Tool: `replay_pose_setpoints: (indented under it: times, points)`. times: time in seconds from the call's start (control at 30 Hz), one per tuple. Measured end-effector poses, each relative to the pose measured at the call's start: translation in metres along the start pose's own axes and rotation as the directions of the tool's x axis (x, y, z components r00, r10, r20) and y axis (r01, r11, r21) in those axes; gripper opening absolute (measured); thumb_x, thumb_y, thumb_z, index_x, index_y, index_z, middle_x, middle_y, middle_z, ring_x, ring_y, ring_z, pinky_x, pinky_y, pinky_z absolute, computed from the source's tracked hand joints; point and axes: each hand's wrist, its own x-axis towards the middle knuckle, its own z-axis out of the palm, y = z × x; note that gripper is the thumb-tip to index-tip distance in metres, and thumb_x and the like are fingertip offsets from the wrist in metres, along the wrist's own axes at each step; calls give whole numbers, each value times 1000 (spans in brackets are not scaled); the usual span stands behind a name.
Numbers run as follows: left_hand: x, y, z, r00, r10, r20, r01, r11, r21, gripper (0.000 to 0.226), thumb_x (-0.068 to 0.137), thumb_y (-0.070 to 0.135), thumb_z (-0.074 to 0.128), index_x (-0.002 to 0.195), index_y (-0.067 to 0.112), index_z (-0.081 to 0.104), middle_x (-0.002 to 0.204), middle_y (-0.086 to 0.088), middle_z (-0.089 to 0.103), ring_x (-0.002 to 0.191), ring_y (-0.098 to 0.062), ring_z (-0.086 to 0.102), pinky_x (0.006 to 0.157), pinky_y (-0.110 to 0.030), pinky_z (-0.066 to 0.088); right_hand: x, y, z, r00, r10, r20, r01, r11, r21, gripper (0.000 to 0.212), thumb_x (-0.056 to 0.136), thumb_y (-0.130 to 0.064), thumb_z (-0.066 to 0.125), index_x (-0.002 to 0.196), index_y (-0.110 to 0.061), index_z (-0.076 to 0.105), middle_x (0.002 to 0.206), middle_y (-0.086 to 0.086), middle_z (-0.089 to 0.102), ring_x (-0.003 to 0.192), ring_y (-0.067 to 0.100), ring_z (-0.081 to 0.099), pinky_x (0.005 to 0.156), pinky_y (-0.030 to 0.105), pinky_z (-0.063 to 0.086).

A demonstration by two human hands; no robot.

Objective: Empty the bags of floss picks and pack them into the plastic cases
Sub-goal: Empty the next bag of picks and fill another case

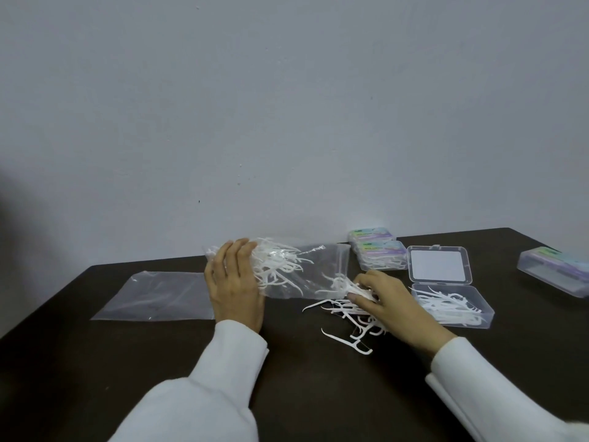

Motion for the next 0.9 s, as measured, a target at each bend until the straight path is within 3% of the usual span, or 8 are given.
replay_pose_setpoints:
  times: [0.13,0.27,0.37,0.43,0.53,0.63,0.77,0.9]
  points:
    - [0,-2,-1,994,-97,45,97,995,-1,81,46,-16,77,119,7,48,117,-18,58,115,-29,37,90,-50,46,-2,2,-3,997,68,-43,-71,995,-71,19,84,-21,61,103,-25,59,107,-5,59,103,12,52,88,27,39]
    - [0,0,-1,994,-88,58,89,996,-15,82,47,-10,80,119,10,44,116,-18,58,114,-28,37,90,-49,46,-7,-4,-3,996,32,-80,-49,974,-223,33,81,-32,62,112,-35,54,108,-18,55,107,2,47,96,30,29]
    - [0,1,-1,998,-41,55,42,999,-27,82,44,-5,84,114,10,44,110,-18,59,110,-27,38,88,-48,47,-6,-12,-4,972,-67,-226,71,997,9,17,82,-20,65,90,-34,59,84,-17,61,82,-1,55,78,16,41]
    - [-1,3,-1,998,-9,58,12,998,-61,83,41,-5,85,111,10,42,108,-16,58,108,-26,39,87,-46,47,-6,-17,-5,965,-84,-247,131,975,178,22,85,-9,63,86,-30,63,81,-14,65,80,1,58,70,10,45]
    - [0,6,-1,994,65,87,-54,990,-128,88,38,6,90,110,9,40,113,-10,45,107,-25,39,87,-43,47,-6,-23,-2,970,-106,-217,172,934,312,25,86,-13,65,103,-32,64,100,-17,66,91,0,61,78,10,48]
    - [0,6,0,987,127,94,-106,973,-205,92,36,14,92,109,10,37,117,-8,36,109,-26,37,87,-45,45,-7,-23,-1,981,-83,-177,143,923,357,47,77,-29,74,118,-35,52,112,-27,55,104,-12,53,84,2,40]
    - [-2,3,8,982,173,69,-158,970,-182,88,39,3,85,111,11,33,123,-10,34,115,-31,34,87,-49,46,-7,-23,-6,983,-97,-154,158,879,451,69,69,-28,79,129,-30,47,126,-26,48,113,-16,46,89,1,35]
    - [1,5,10,988,151,39,-141,971,-192,90,40,-17,77,114,12,35,128,-11,30,121,-34,28,82,-54,53,-8,-23,-5,986,-81,-149,146,851,505,77,64,-32,80,129,-42,40,132,-23,46,117,-11,47,92,5,38]
